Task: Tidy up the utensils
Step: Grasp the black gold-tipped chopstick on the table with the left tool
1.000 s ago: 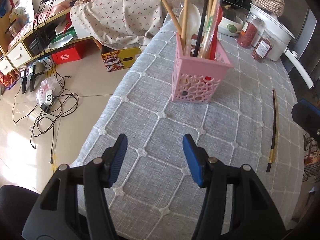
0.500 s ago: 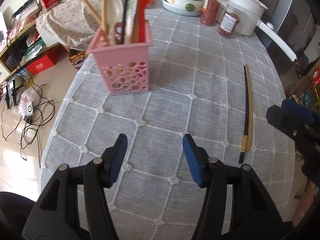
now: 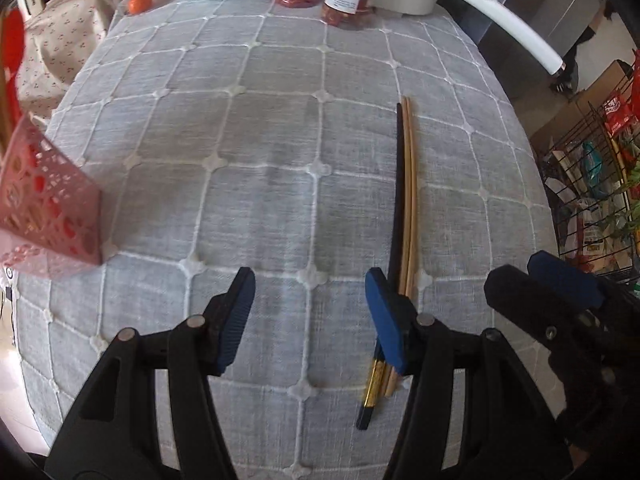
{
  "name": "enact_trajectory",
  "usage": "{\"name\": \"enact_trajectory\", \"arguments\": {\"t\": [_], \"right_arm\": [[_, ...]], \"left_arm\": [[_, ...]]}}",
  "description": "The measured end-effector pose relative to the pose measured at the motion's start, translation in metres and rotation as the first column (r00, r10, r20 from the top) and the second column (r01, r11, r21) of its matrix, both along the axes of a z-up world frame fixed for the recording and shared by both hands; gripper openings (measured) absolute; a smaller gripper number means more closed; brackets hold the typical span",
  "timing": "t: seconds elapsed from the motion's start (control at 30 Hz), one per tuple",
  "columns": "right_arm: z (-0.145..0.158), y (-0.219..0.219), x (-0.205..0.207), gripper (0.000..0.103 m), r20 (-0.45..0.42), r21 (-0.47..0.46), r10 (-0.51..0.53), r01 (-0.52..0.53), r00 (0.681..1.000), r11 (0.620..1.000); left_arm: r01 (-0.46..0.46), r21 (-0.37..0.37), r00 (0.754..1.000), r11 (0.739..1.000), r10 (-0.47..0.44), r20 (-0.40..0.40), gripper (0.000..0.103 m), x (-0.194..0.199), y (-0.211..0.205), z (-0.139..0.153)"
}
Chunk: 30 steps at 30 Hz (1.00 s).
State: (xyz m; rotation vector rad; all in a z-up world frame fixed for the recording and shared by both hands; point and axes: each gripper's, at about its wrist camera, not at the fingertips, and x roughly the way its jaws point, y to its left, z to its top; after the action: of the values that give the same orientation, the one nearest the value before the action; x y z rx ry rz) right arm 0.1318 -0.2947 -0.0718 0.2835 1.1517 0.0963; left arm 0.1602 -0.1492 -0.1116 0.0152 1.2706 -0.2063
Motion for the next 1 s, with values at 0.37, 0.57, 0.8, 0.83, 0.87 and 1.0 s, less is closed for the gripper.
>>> {"name": "enact_trajectory", "arguments": {"t": [0.37, 0.57, 0.8, 0.83, 0.87, 1.0], "right_arm": [[-0.006, -0.022, 0.015, 0.060, -0.020, 0.045, -0.067, 0.068, 0.998, 0.997], [-0.007, -0.023, 0.020, 0.060, -0.020, 0.042, -0.063, 0.064, 0.998, 0.997], [-0.009, -0.025, 0.019, 0.060, -0.028, 0.046, -0.068, 0.069, 0.997, 0.997], [-0.009, -0.025, 0.019, 0.060, -0.028, 0.048, -0.070, 0.071, 0.997, 0.996], [-0.009, -0.024, 0.019, 0.060, -0.028, 0.048, -0.069, 0.070, 0.997, 0.996], [-0.007, -0.026, 0.020, 0.060, -0.020, 0.051, -0.075, 0.076, 0.997, 0.996]], "left_arm": [[0.032, -0.064, 0.999, 0.997, -0.033, -0.010, 0.051, 0.019, -0.022, -0.005], [0.064, -0.049, 0.998, 0.997, -0.064, 0.004, 0.048, 0.019, -0.031, -0.009], [0.036, -0.067, 0.999, 0.997, -0.037, -0.015, 0.034, 0.023, -0.022, -0.009], [0.037, -0.063, 0.999, 0.997, -0.039, -0.016, 0.032, 0.023, -0.021, -0.010], [0.038, -0.056, 0.999, 0.998, -0.039, -0.019, 0.029, 0.024, -0.022, -0.010], [0.068, 0.022, 0.998, 0.997, -0.068, -0.002, 0.028, 0.029, -0.040, -0.011]]}}
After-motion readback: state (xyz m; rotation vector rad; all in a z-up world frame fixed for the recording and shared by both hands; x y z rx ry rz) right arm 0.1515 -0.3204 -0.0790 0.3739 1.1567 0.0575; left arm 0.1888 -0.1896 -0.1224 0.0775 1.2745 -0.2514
